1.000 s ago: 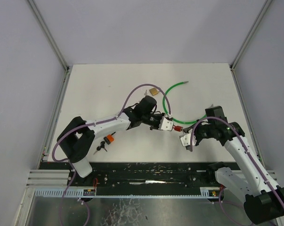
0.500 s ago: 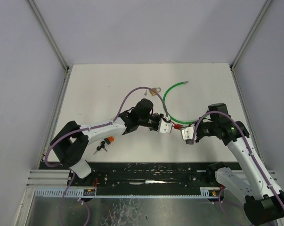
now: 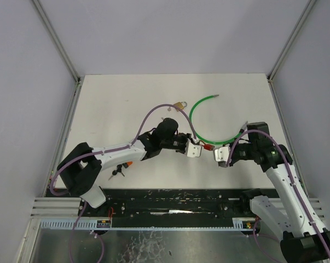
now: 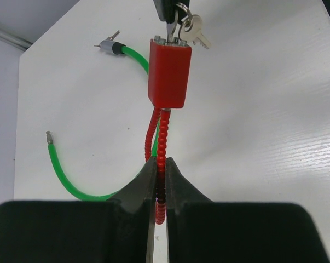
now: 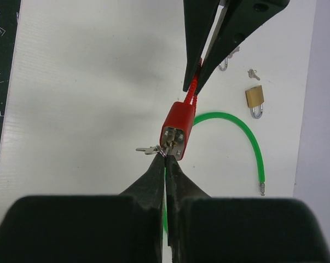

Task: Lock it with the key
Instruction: Lock the lock.

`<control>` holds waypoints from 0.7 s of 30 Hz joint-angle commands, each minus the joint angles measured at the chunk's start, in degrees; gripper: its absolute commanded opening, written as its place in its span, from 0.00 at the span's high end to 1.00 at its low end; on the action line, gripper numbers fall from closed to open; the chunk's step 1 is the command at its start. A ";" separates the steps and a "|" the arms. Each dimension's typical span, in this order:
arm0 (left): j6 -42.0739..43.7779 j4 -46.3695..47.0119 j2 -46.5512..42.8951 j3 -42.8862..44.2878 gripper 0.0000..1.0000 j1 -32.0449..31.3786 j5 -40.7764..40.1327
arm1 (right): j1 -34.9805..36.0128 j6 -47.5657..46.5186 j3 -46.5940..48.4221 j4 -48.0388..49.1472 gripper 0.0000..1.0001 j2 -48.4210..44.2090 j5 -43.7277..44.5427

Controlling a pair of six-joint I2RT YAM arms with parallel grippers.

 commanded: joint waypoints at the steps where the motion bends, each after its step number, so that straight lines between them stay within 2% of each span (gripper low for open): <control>1: -0.05 -4.29 0.26 -0.82 1.00 1.70 -6.22 | -1.25 1.22 -1.02 -1.52 1.00 -1.02 -1.44; 8: 0.16 -5.08 1.02 -0.16 1.00 1.22 -7.94 | -1.33 -0.86 -2.73 -0.92 1.00 -0.99 2.22; 14: -0.09 -2.85 0.52 -1.18 1.00 0.49 -10.76 | -2.59 4.55 -3.86 2.37 0.99 -0.37 0.77; 16: 0.29 -1.77 0.14 -1.91 1.00 -0.10 -12.17 | -2.56 6.26 -5.38 3.33 0.93 0.87 -1.29; 21: 0.13 -0.33 -0.29 -2.74 1.00 -0.53 -13.65 | -2.66 14.69 -10.53 11.56 0.63 1.22 -5.10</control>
